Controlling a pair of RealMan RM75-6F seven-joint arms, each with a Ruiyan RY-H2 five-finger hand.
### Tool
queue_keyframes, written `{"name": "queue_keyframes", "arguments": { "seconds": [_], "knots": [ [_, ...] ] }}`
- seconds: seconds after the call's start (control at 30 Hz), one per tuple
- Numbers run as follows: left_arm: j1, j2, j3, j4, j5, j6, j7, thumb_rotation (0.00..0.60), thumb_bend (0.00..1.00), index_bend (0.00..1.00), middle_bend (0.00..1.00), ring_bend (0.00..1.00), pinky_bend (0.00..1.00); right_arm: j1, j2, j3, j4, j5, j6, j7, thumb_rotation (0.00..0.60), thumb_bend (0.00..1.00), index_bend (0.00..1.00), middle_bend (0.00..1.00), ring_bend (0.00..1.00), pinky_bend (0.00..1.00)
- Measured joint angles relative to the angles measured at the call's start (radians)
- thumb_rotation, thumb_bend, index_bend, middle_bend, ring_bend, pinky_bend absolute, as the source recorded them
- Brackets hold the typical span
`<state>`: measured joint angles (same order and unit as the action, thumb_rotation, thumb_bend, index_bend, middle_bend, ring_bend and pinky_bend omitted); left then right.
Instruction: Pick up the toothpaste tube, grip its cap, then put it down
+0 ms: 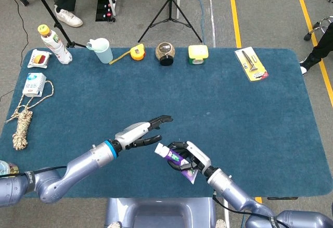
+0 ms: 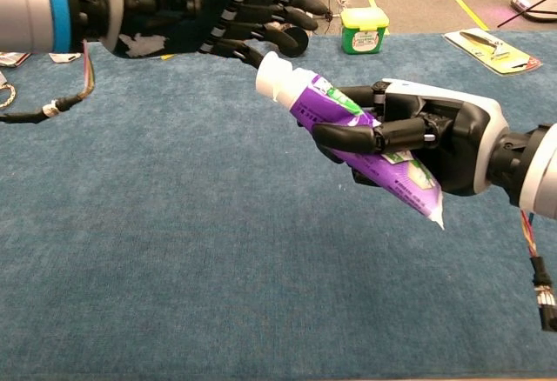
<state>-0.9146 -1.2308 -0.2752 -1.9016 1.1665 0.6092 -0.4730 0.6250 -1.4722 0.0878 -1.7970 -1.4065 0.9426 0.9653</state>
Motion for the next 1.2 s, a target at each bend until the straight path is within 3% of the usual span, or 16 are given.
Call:
{"name": "queue_keyframes", "arguments": {
  "seconds": [0.43, 1.2],
  "knots": [
    [-0.039, -0.094, -0.025, 0.064, 0.003, -0.059, -0.083, 0.0, 0.0, 0.0, 0.0, 0.0, 0.09, -0.012, 0.015, 0.024, -0.007, -0.011, 0.002, 0.019, 0.6, 0.58, 0.87, 0.97, 1.0, 1.0],
    [-0.068, -0.264, -0.041, 0.133, -0.072, 0.061, 0.021, 0.0, 0.0, 0.0, 0.0, 0.0, 0.08, -0.022, 0.005, 0.068, -0.045, 0.098, -0.013, -0.152, 0.6, 0.59, 0.87, 0.97, 1.0, 1.0]
  ]
}}
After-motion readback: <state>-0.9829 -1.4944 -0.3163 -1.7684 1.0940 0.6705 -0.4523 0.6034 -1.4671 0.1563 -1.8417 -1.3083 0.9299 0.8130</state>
